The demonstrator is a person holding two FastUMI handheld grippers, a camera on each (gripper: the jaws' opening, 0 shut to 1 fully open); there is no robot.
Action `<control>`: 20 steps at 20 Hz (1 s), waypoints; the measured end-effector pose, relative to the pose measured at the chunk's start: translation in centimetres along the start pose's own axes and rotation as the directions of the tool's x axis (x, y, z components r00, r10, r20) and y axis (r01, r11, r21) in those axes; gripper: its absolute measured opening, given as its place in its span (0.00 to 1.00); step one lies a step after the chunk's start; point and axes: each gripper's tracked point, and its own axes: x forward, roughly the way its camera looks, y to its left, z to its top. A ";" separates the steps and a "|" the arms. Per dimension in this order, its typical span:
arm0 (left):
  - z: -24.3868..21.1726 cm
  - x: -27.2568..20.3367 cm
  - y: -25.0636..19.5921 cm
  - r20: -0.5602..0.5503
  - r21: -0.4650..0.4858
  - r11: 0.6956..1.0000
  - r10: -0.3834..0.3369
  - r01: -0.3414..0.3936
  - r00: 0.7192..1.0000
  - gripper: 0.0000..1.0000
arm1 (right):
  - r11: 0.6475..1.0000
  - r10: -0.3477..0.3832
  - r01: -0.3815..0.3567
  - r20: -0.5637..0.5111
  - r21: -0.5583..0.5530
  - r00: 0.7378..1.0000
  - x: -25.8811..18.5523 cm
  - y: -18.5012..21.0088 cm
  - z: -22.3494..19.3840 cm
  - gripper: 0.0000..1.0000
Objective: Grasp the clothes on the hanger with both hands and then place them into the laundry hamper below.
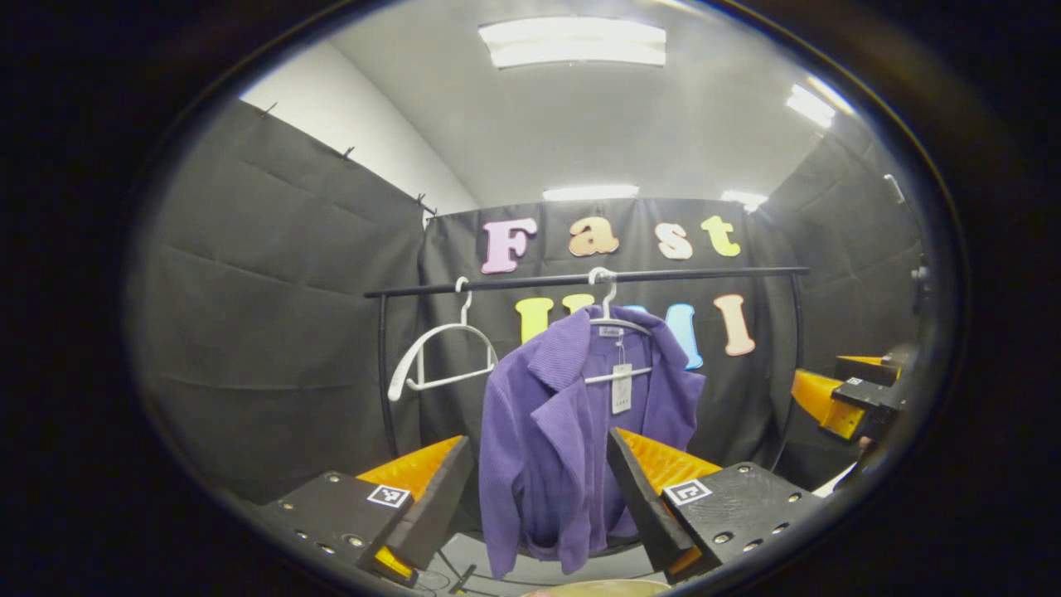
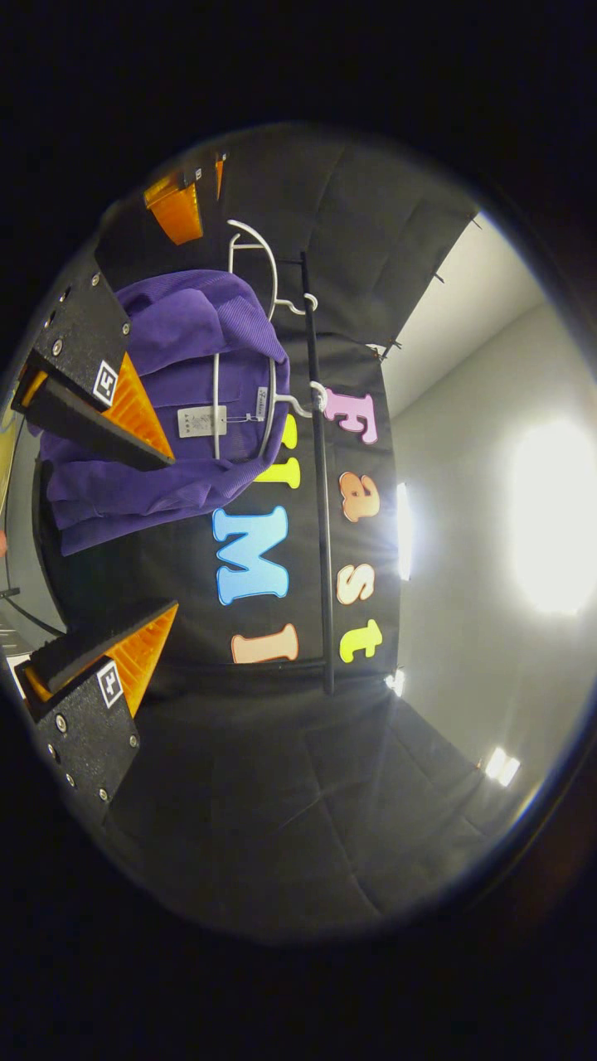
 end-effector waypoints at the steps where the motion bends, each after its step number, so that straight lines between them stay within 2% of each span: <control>1: 0.1 0.6 -0.2 0.002 0.000 1.000 0.004 -0.004 1.000 1.00 | 1.000 0.006 -0.006 0.002 0.003 1.000 1.1 0.1 0.0 0.95; 15: -1.5 9.4 -5.0 -0.014 -0.004 0.998 0.059 -0.059 0.998 1.00 | 0.993 0.119 -0.119 0.007 0.018 0.993 11.6 1.6 -1.4 0.95; 19: -2.1 11.4 -5.4 -0.015 -0.010 0.995 0.103 -0.103 0.995 1.00 | 0.986 0.165 -0.165 -0.007 0.029 0.986 14.4 2.5 -2.5 0.93; 20: -2.5 12.1 -5.4 -0.020 -0.009 0.993 0.118 -0.118 0.993 1.00 | 0.984 0.176 -0.176 -0.009 0.030 0.984 15.0 2.7 -2.7 0.95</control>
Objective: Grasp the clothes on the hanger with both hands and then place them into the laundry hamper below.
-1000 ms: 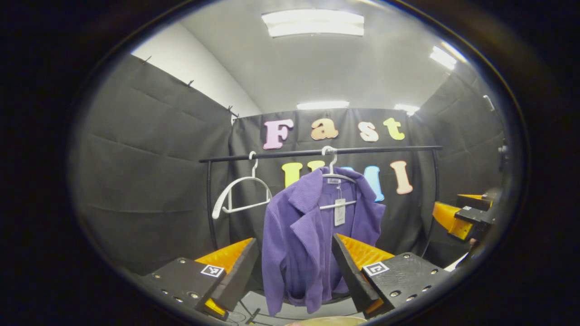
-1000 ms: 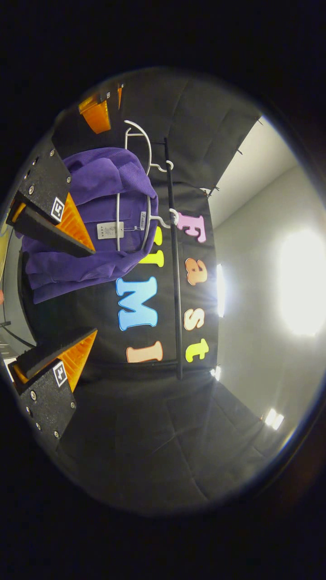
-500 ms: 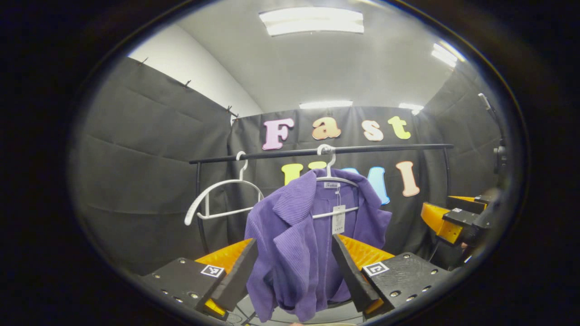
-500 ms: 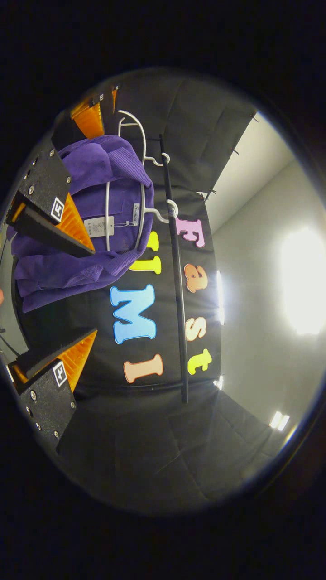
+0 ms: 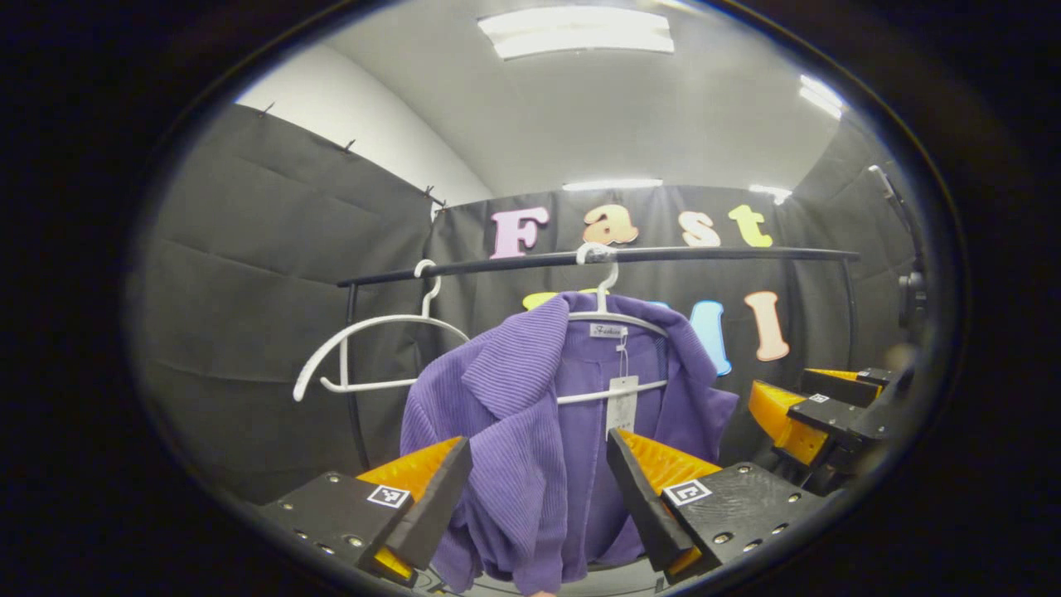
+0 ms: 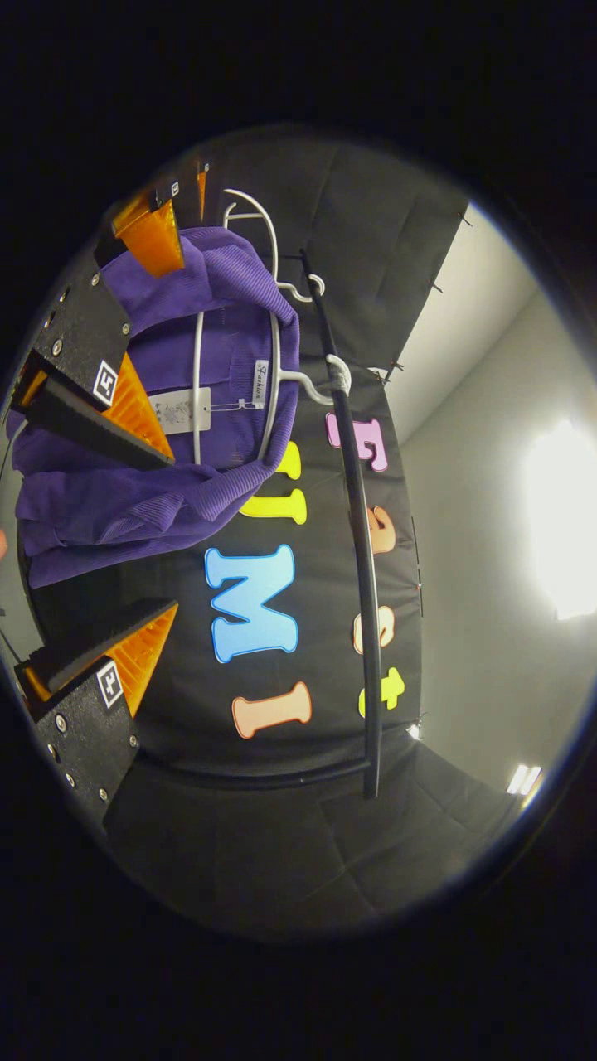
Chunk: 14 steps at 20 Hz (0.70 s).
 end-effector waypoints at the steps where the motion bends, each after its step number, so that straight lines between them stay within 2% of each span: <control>1: -0.2 0.5 0.0 -0.004 0.004 1.000 0.014 -0.014 1.000 1.00 | 1.000 0.011 -0.011 -0.001 0.001 1.000 0.7 0.1 -0.2 0.95; 4: -1.5 2.0 0.0 -0.023 0.031 0.998 0.063 -0.062 0.998 1.00 | 0.999 0.045 -0.045 -0.007 0.007 0.999 2.7 0.5 -1.0 0.95; 5: -1.9 2.5 0.0 -0.032 0.032 0.997 0.077 -0.076 0.996 0.94 | 0.998 0.055 -0.055 -0.013 0.008 0.998 3.3 0.7 -1.4 0.95; 8: -2.9 3.5 0.0 -0.049 0.029 0.994 0.105 -0.104 0.993 0.94 | 0.996 0.083 -0.082 -0.032 0.019 0.996 4.9 1.0 -2.5 0.93; 14: -3.6 5.0 0.5 -0.047 0.048 0.985 0.169 -0.167 0.984 0.94 | 0.990 0.136 -0.134 -0.060 0.043 0.989 7.9 1.8 -4.8 0.95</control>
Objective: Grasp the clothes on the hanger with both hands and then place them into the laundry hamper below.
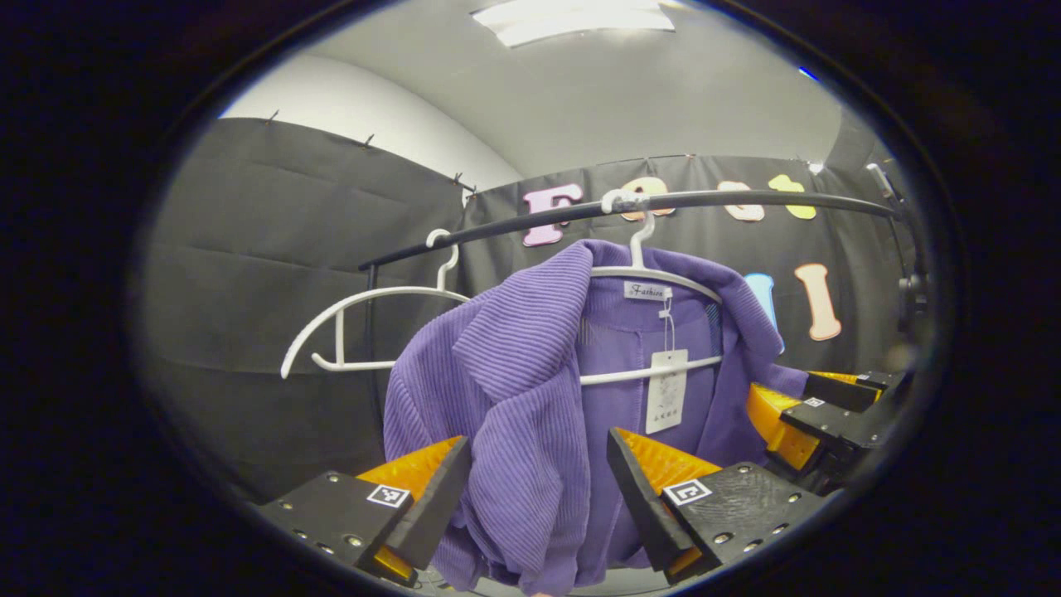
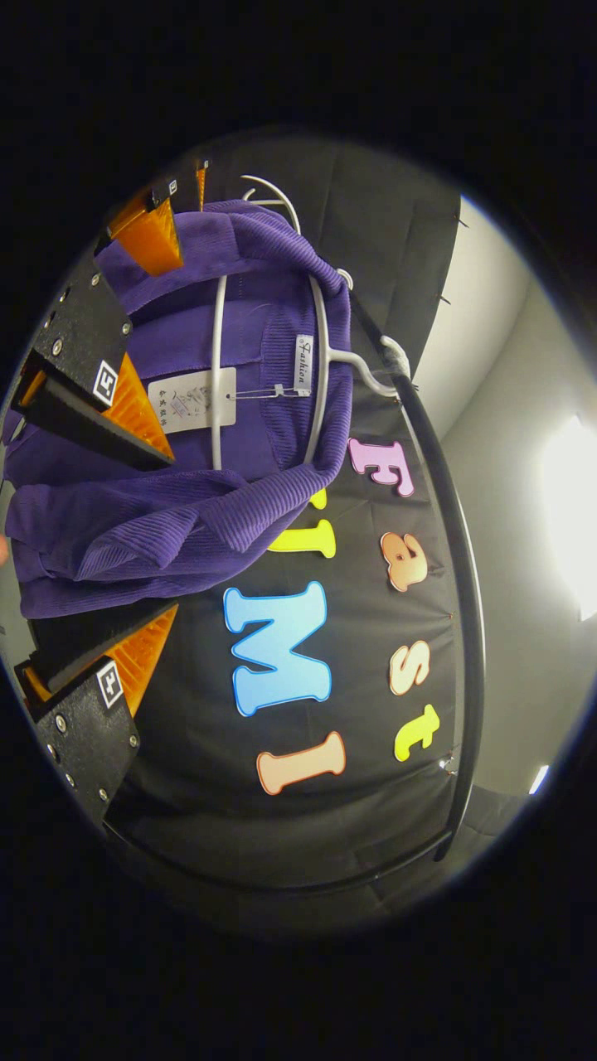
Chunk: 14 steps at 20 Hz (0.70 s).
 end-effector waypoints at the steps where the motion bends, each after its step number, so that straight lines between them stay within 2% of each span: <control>1: -0.3 0.4 0.0 -0.002 0.000 1.000 0.009 -0.009 1.000 0.94 | 1.000 0.009 -0.009 0.000 0.008 1.000 0.5 0.1 -0.2 0.95; 7: -2.3 2.2 0.4 -0.035 -0.006 0.998 0.070 -0.070 0.997 0.94 | 0.999 0.018 -0.018 -0.008 0.034 1.000 3.7 0.6 -1.0 0.95; 8: -2.6 2.5 0.5 -0.042 -0.005 0.997 0.081 -0.081 0.996 1.00 | 0.999 0.011 -0.011 -0.007 0.033 1.000 4.1 0.5 -1.1 0.95; 9: -2.8 2.7 0.7 -0.049 0.001 0.996 0.088 -0.088 0.995 0.94 | 0.999 0.009 -0.009 -0.007 0.035 1.000 4.3 0.6 -1.2 0.95; 11: -3.2 2.9 0.8 -0.046 0.023 0.995 0.102 -0.101 0.994 0.94 | 0.999 0.006 -0.006 -0.002 0.050 1.000 4.8 0.6 -1.1 0.95; 12: -3.2 3.0 0.8 -0.041 0.029 0.994 0.105 -0.103 0.994 0.94 | 0.998 0.019 -0.019 -0.002 0.057 1.000 4.9 0.9 -1.2 0.93; 13: -3.1 3.0 0.8 -0.034 0.031 0.994 0.108 -0.107 0.994 1.00 | 0.998 0.026 -0.026 -0.001 0.061 1.000 5.1 1.1 -1.3 0.87; 14: -3.1 2.9 0.7 -0.028 0.032 0.993 0.111 -0.110 0.993 0.94 | 0.998 0.032 -0.032 -0.001 0.062 0.999 5.2 1.3 -1.3 0.83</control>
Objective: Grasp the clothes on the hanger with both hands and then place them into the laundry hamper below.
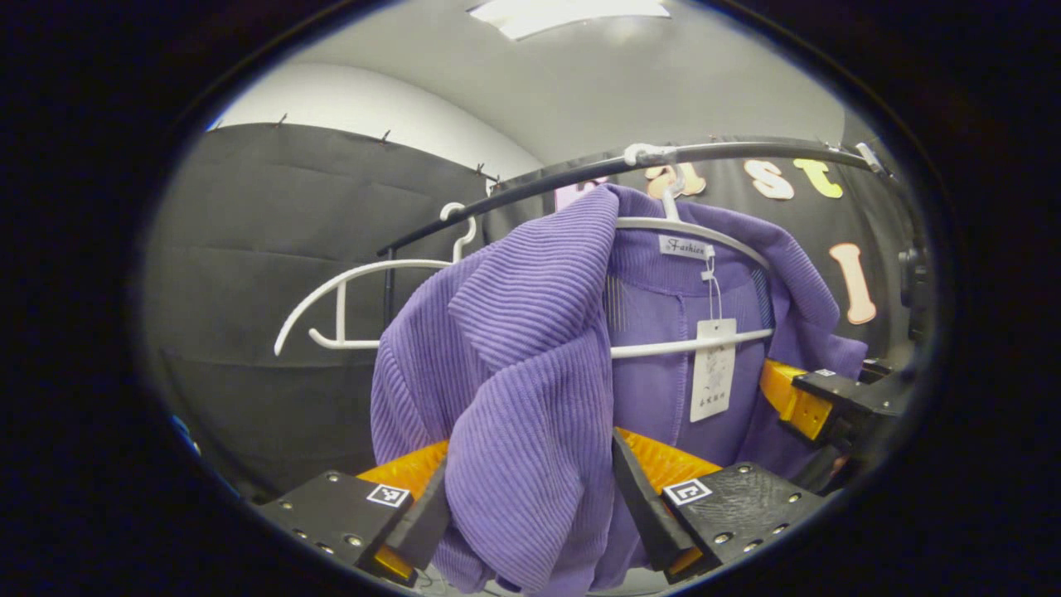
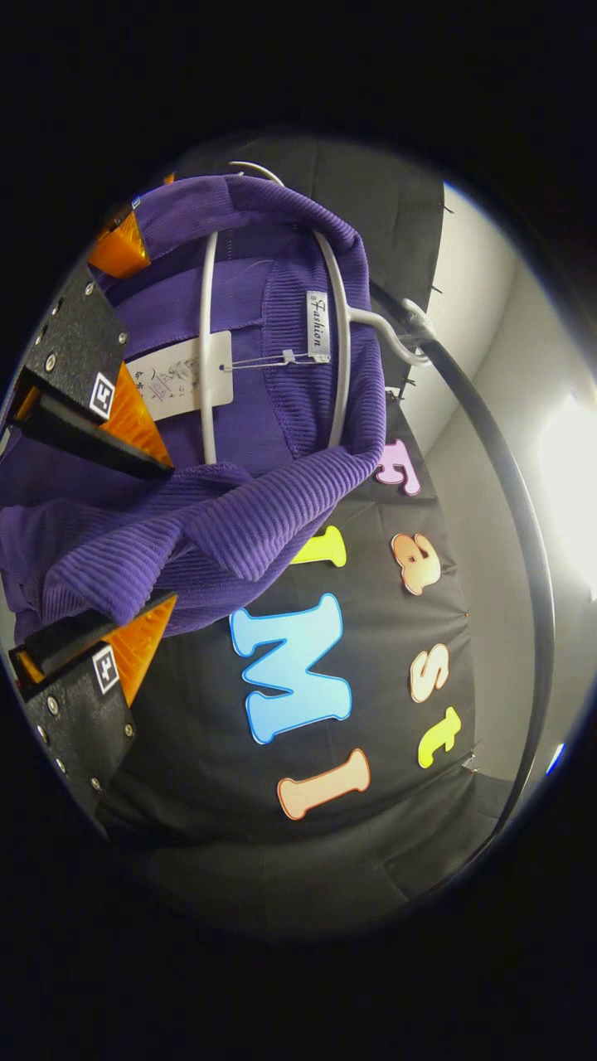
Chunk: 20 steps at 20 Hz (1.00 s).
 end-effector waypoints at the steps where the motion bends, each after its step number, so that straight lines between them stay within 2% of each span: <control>1: 0.1 0.1 0.1 0.003 0.000 1.000 0.004 -0.004 1.000 0.94 | 1.000 0.004 -0.004 0.001 0.000 1.000 0.1 0.1 0.0 0.78; 3: 0.0 0.2 0.0 0.001 0.008 1.000 0.007 -0.007 1.000 0.94 | 1.000 0.010 -0.010 0.003 0.000 1.000 0.3 0.4 0.0 0.76; 4: 0.0 0.4 -0.1 -0.001 0.012 1.000 0.007 -0.007 1.000 1.00 | 1.000 0.012 -0.012 0.004 0.000 1.000 0.5 0.6 0.0 0.73; 6: 0.0 0.5 0.2 -0.003 0.014 1.000 0.015 -0.015 1.000 0.83 | 1.000 0.011 -0.011 0.013 0.003 1.000 0.6 0.6 0.3 0.61; 8: -0.2 0.5 -0.5 -0.017 0.005 1.000 -0.029 0.029 0.999 0.62 | 1.000 0.001 -0.002 0.042 0.004 0.999 0.6 0.3 1.0 0.27; 9: -0.3 0.6 -0.6 -0.024 -0.003 0.999 -0.048 0.048 0.999 0.47 | 0.999 -0.034 0.035 0.070 -0.008 0.997 0.3 -0.6 1.6 0.11; 10: -0.6 1.0 -0.9 -0.033 -0.003 0.997 -0.076 0.076 0.997 0.33 | 1.000 -0.023 0.024 0.089 -0.012 0.996 0.1 -0.5 2.2 0.03; 15: 0.7 -0.8 0.3 -0.005 -0.009 0.996 -0.088 0.088 0.996 0.07 | 0.996 -0.052 0.065 0.204 -0.055 0.978 -0.9 -1.0 5.6 0.02; 18: 2.5 -1.8 0.3 0.031 -0.017 0.992 -0.122 0.123 0.992 0.02 | 0.992 -0.084 0.105 0.256 -0.066 0.963 -1.1 -2.2 7.4 0.02; 19: 3.3 -2.1 0.7 0.047 -0.010 0.993 -0.121 0.121 0.992 0.07 | 0.991 -0.097 0.118 0.266 -0.064 0.959 -1.0 -2.7 7.9 0.02; 20: 3.9 -2.3 1.1 0.061 -0.002 0.993 -0.121 0.121 0.991 0.02 | 0.989 -0.111 0.133 0.277 -0.062 0.955 -0.9 -3.2 8.4 0.02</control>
